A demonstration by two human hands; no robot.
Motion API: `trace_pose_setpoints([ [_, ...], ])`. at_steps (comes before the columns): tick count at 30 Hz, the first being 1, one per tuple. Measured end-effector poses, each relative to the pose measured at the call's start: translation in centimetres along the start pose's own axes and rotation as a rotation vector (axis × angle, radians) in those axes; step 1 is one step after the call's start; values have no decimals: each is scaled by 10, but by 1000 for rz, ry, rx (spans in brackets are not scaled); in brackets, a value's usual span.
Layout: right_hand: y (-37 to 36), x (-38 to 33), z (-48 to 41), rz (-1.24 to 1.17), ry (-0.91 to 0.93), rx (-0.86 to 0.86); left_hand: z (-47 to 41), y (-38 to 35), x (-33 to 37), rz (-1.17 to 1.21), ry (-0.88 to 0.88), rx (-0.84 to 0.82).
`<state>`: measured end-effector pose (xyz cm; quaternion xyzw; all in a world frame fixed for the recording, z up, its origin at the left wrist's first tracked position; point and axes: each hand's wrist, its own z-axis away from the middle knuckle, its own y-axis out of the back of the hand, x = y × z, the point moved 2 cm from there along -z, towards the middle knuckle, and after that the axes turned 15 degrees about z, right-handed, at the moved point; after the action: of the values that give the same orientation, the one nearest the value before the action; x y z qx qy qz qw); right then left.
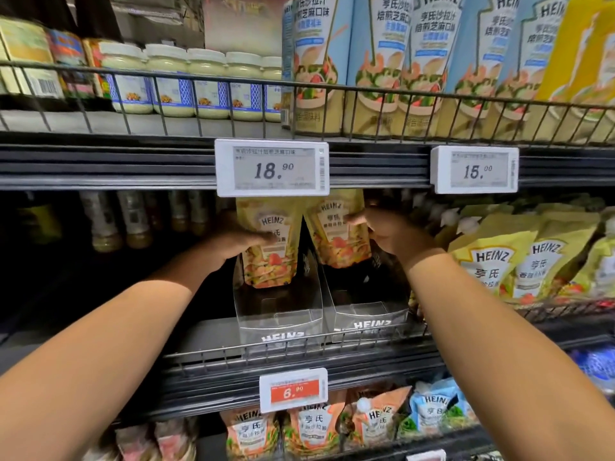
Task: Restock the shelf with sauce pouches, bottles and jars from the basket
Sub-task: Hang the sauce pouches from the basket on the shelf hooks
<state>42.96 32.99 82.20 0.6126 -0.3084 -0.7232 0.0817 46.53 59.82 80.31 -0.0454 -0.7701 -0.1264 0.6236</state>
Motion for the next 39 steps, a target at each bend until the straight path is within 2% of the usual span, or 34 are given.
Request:
trace_pose_setpoints([
  [5,10,13,-10,-63,19,109,-2,7,5,38,-56,-32],
  [12,1,20,-12,-234,13,142,-13,5,-2,70,-46,29],
  [19,-8,17,-13,-415,24,8,-24,3,-3,138,-46,47],
  [26,-4,14,-16,-390,131,-31,-29,3,-5,198,-24,39],
  [31,-4,17,-17,-297,148,12,-33,4,-8,198,-4,31],
  [39,-6,19,-13,25,177,250,-31,6,-13,231,36,48],
])
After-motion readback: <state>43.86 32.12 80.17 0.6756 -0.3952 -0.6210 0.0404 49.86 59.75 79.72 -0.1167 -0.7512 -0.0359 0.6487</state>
